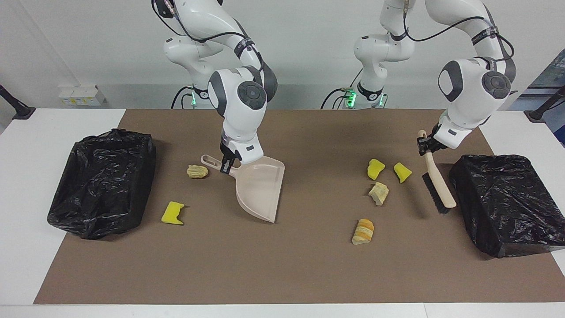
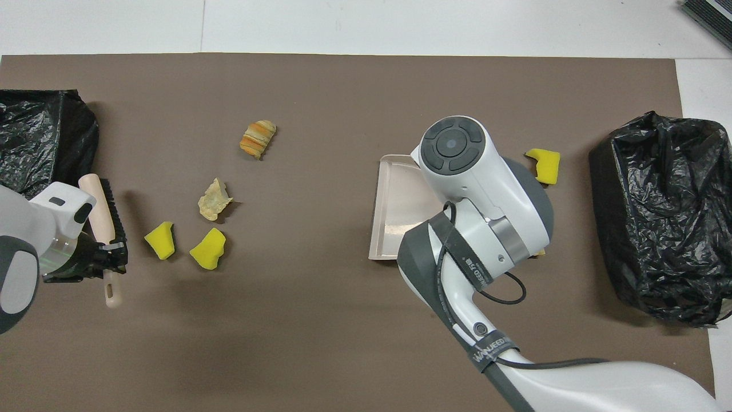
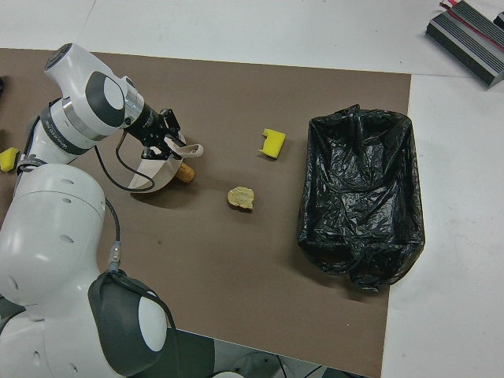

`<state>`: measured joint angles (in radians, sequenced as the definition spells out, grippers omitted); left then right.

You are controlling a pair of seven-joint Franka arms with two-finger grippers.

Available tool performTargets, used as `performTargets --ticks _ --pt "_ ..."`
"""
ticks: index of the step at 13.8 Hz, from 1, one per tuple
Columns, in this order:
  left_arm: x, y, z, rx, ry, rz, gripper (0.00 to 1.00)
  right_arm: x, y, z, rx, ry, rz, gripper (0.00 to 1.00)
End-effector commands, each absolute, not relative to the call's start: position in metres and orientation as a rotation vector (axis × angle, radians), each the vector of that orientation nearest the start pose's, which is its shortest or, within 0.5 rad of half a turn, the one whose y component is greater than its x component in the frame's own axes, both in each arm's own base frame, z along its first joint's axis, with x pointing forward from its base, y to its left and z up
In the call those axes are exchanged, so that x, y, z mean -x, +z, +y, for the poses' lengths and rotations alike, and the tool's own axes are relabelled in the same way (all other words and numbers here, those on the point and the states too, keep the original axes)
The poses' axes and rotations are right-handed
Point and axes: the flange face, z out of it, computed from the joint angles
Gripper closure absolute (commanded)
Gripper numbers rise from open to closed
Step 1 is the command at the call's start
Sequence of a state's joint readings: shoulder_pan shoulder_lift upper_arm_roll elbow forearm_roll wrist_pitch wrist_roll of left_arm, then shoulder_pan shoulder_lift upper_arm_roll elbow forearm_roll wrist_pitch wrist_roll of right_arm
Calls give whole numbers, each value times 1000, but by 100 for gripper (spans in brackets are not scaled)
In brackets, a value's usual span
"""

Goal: Sweep and dump trash in bin
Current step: 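Sweep the sponge pieces and crumbs toward the dustpan with the left gripper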

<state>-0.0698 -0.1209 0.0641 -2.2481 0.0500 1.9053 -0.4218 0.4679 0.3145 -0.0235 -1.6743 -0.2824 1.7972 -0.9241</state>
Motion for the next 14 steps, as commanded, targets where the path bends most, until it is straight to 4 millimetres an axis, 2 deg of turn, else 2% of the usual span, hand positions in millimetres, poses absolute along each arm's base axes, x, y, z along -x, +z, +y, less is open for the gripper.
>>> performTargets --ticks 1,4,6,9,12,13,14 --pt "-454 383 -35 2909 309 -712 100 -576 406 252 2458 415 -2279 100" --pt "-444 362 -92 2867 331 -693 100 -573 398 266 2443 411 -2300 100" --pt "-436 356 -136 2877 310 -593 100 -571 391 279 2422 366 -2326 100" --pt "-436 341 -186 2920 277 -452 100 -574 384 283 2406 308 -2304 100" --pt "-461 350 -222 2980 245 -405 100 -572 373 282 2386 274 -2296 100" --pt "-466 355 -233 3004 237 -346 100 -571 371 282 2386 280 -2294 100" --pt "-463 358 -246 3025 235 -249 100 -569 371 284 2384 281 -2294 100"
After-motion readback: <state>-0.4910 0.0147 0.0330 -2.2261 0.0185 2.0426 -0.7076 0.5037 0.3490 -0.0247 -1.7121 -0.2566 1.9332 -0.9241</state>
